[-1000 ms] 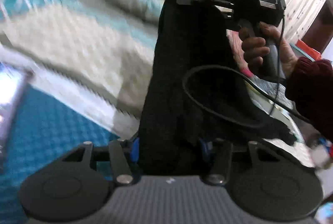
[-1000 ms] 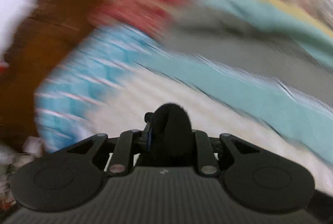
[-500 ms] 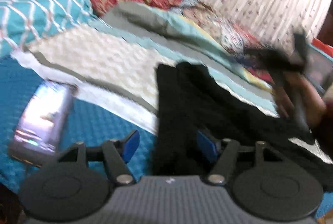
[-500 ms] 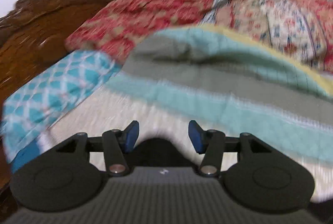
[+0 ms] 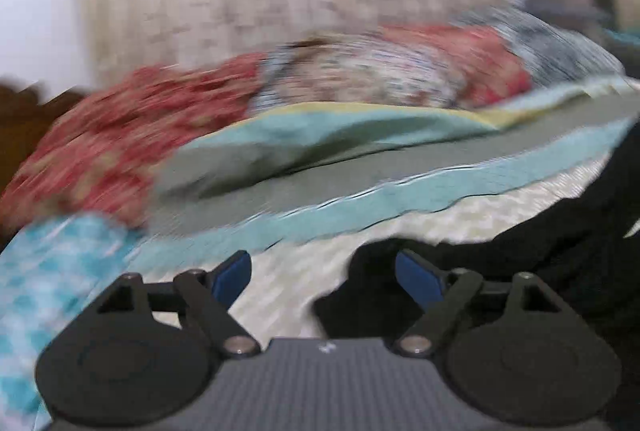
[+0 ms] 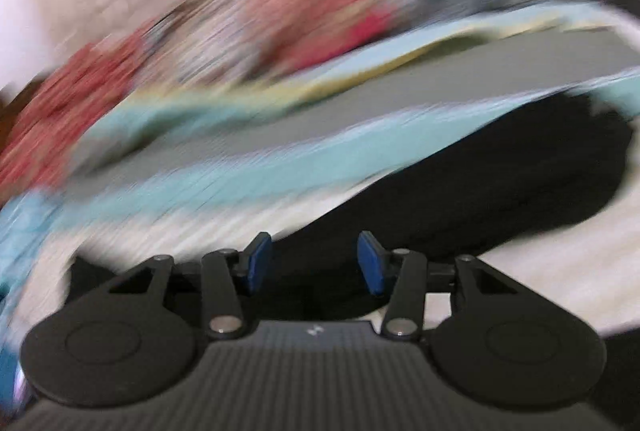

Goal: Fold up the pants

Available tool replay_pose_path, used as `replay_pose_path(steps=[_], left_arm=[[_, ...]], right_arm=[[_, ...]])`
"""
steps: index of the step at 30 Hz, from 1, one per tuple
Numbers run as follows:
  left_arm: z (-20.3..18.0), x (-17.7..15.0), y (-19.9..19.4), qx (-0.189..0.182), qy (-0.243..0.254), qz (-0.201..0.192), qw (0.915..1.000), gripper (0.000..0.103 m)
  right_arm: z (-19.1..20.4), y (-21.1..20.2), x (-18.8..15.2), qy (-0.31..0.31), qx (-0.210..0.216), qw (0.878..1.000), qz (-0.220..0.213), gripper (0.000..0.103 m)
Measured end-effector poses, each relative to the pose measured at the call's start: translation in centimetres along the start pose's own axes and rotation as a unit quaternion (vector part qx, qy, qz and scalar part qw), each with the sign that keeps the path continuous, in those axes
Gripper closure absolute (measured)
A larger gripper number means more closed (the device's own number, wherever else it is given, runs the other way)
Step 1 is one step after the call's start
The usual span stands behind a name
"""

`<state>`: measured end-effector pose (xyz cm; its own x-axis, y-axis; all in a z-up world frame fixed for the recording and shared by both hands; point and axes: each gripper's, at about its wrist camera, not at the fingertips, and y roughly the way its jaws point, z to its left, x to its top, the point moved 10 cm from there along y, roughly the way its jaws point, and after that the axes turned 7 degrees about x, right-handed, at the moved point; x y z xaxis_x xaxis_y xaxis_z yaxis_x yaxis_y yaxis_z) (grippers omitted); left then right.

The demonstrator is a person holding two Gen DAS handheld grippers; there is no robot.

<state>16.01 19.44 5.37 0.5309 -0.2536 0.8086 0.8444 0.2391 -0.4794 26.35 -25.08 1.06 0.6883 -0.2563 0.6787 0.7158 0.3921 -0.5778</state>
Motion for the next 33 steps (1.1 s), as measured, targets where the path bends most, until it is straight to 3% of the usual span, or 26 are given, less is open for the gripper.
replay_pose_path(steps=[2, 5, 8, 12, 13, 14, 15, 16, 17, 19, 23, 26, 33], left_arm=[[-2.9, 1.2, 3.7, -0.036, 0.036, 0.003, 0.9987, 0.014], [-6.1, 1.4, 7.9, -0.062, 0.067, 0.017, 0.9957, 0.009], [-7.5, 0.3, 10.7, -0.073, 0.062, 0.046, 0.9943, 0.009], [-8.4, -1.0, 11.9, -0.090, 0.087, 0.060, 0.9903, 0.012], [-8.6, -1.3, 12.0, -0.093, 0.095, 0.061, 0.9892, 0.022], [-8.7, -1.8, 12.0, -0.101, 0.100, 0.068, 0.9876, 0.047], [-8.8, -2.1, 12.2, -0.110, 0.100, 0.077, 0.9859, 0.063], [-8.9, -2.4, 12.4, -0.113, 0.098, 0.089, 0.9847, 0.089], [-8.9, -2.6, 12.6, -0.109, 0.097, 0.095, 0.9847, 0.092], [-8.8, -2.4, 12.3, -0.099, 0.091, 0.087, 0.9871, 0.093], [-7.4, -1.1, 10.5, -0.074, 0.043, 0.068, 0.9940, 0.094], [-6.2, -0.2, 8.3, -0.044, 0.022, 0.050, 0.9975, 0.094], [-4.9, 0.2, 2.7, -0.013, -0.017, 0.028, 0.9994, 0.094]], right_arm=[[-6.0, -0.2, 4.0, 0.053, -0.060, 0.997, -0.024, 0.051], [-11.8, 1.6, 7.5, 0.133, -0.101, 0.985, -0.039, 0.050], [-15.7, 4.5, 7.9, 0.188, -0.126, 0.974, -0.022, 0.045], [-18.3, 8.9, 7.9, 0.200, -0.174, 0.964, 0.003, 0.044], [-18.8, 9.6, 7.8, 0.198, -0.179, 0.964, 0.007, 0.044], [-19.6, 10.1, 7.5, 0.191, -0.190, 0.963, 0.017, 0.044], [-20.1, 10.2, 7.3, 0.180, -0.203, 0.962, 0.023, 0.049], [-20.2, 10.2, 7.3, 0.163, -0.220, 0.961, 0.022, 0.073], [-20.3, 10.3, 7.3, 0.151, -0.227, 0.962, 0.024, 0.088], [-20.5, 9.3, 7.5, 0.162, -0.212, 0.964, 0.011, 0.096], [-20.5, 4.5, 9.9, 0.169, -0.177, 0.967, -0.076, 0.096], [-21.3, 0.3, 11.0, 0.199, -0.147, 0.961, -0.123, 0.096], [-23.3, -8.2, 9.8, 0.278, -0.083, 0.942, -0.166, 0.096]])
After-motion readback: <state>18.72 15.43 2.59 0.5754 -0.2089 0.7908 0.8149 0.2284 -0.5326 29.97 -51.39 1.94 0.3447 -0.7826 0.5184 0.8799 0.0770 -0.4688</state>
